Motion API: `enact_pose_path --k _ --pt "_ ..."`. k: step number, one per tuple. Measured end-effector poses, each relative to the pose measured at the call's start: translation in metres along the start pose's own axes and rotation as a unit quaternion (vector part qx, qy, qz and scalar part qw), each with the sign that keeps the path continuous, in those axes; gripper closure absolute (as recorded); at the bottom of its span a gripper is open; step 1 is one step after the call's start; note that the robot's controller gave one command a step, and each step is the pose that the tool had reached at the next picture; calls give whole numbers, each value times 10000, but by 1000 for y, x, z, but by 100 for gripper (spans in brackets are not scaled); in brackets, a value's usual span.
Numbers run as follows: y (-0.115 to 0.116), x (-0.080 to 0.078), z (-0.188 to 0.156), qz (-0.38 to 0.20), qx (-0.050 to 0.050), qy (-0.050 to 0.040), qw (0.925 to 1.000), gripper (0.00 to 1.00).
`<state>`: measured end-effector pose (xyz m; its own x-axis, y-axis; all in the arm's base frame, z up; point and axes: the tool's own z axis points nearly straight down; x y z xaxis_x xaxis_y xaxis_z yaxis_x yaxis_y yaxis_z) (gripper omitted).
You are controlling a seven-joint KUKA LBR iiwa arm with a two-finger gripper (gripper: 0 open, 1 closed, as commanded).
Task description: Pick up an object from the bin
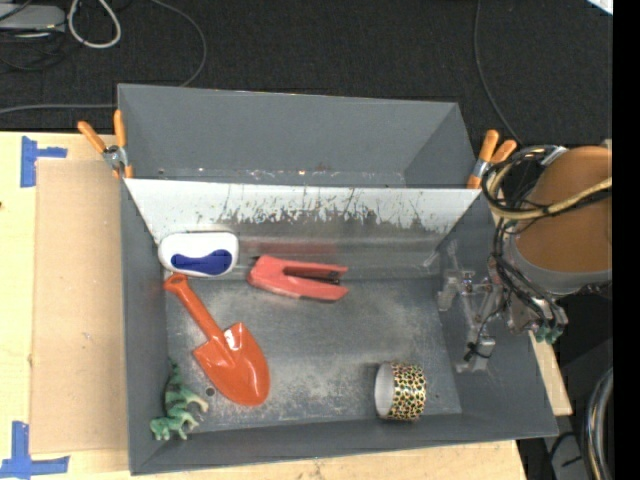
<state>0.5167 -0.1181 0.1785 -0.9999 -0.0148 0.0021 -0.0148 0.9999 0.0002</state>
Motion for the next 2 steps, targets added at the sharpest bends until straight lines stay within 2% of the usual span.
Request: enact_pose_path --k 1,2 --pt "0 0 0 -1 0 0 10000 0" --pt "11 -63 46 1759 -5 -12 9844 0"
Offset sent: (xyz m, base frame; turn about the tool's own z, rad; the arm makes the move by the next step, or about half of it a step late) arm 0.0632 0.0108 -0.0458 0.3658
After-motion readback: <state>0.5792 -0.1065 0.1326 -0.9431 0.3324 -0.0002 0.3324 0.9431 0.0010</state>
